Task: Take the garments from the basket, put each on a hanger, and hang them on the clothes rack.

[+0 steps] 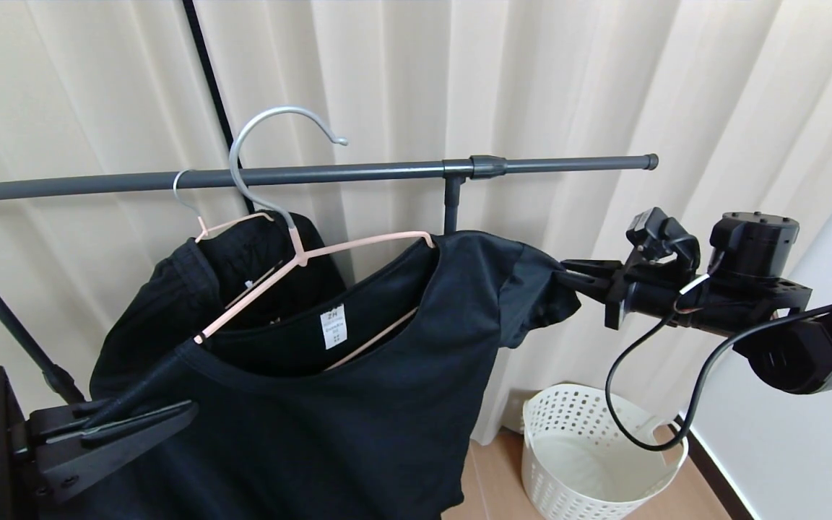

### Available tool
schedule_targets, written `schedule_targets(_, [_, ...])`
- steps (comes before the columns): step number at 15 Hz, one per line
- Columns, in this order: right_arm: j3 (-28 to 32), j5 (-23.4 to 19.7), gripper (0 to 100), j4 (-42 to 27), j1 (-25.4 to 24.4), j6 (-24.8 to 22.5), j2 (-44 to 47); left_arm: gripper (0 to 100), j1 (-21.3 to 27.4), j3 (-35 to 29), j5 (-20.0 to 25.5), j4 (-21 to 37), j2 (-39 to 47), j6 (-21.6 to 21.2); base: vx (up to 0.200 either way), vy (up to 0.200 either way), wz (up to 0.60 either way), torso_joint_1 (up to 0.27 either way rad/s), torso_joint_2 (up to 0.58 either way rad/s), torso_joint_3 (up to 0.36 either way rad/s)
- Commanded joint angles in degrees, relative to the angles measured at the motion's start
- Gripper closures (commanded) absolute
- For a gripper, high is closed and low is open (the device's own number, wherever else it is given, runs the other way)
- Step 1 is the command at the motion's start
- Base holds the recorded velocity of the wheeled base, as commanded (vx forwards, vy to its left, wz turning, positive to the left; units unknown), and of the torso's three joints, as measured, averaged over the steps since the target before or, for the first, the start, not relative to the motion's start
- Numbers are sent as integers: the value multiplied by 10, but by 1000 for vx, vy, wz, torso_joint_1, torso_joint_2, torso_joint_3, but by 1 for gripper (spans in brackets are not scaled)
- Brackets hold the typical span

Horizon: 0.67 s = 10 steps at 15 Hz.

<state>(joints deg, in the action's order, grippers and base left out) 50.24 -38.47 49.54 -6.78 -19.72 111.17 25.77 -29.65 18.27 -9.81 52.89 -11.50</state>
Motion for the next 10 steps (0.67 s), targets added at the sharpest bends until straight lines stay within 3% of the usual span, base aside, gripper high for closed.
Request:
schedule_targets(1, [-15, -1, 0, 1, -3, -5, -22, 100, -8, -1, -1, 0, 2, 0, 0, 0, 0, 0, 0, 0])
schedule_targets(8, [-70, -3, 0, 6, -33, -39, -101, 100, -33, 6, -4, 1, 0, 1, 0, 0, 0, 0, 0, 0])
schedule_targets(10, [-87, -3, 0, 5, -53, -39, -137, 100, -65, 6, -6, 1, 2, 0, 0, 0, 0, 0, 0, 0])
